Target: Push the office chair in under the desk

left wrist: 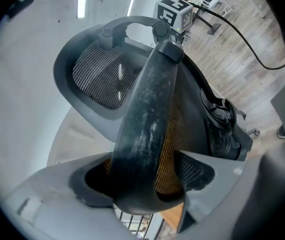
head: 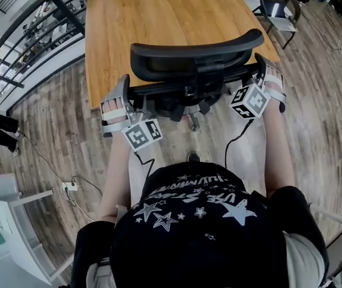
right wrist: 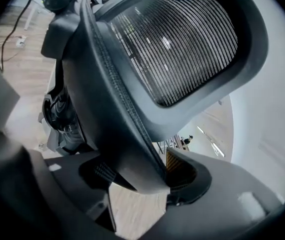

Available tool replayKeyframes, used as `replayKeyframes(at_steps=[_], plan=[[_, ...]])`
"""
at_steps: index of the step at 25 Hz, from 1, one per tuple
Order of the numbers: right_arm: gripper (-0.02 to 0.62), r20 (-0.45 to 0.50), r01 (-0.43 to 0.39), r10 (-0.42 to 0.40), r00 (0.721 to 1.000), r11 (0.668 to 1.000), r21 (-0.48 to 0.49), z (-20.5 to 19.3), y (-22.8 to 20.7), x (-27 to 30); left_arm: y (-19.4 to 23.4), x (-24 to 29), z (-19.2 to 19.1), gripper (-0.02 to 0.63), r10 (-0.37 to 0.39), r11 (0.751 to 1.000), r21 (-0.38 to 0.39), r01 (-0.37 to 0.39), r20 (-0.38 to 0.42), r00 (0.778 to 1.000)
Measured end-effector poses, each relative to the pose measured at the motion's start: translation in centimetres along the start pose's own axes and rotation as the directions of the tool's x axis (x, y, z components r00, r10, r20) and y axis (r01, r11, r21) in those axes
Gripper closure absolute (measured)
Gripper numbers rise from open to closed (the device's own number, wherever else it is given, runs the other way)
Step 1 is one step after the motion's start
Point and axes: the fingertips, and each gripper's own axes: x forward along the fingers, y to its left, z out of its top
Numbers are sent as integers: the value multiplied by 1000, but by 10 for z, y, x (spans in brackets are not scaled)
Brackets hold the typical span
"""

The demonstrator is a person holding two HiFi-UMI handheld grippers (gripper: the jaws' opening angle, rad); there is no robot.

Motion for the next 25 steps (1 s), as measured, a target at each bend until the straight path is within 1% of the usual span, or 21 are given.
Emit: replayKeyframes(at_steps=[7, 13, 15, 18, 20, 22, 25], plan=[[307, 29, 12, -12, 1000, 1000, -14, 2, 0, 0, 0, 0, -1, 242, -8, 1000, -14, 8, -25, 1000], [302, 52, 46, -45, 998, 999, -20, 1, -1, -2, 1, 1, -1, 242, -21, 1000, -24, 20, -39, 999], [302, 46, 46, -45, 998, 999, -14, 1, -1, -2, -1, -1, 0, 242, -50, 998, -31, 49, -22, 999], [302, 38, 55, -55, 998, 998, -2, -1, 0, -1, -5, -3, 4, 242, -110, 994, -25, 111, 38, 993], [301, 38, 85, -85, 996, 996, -6, -3, 0, -2, -8, -4, 6, 242, -133, 990, -28, 136, 74, 988], [282, 35, 125, -124, 992, 992, -13, -3, 0, -7, -8, -6, 6, 242, -155, 987, -30, 159, 96, 983], [279, 21, 155, -155, 988, 988, 15, -4, 3, -19, -8, -10, 4, 242, -184, 982, -26, 188, 122, 975]])
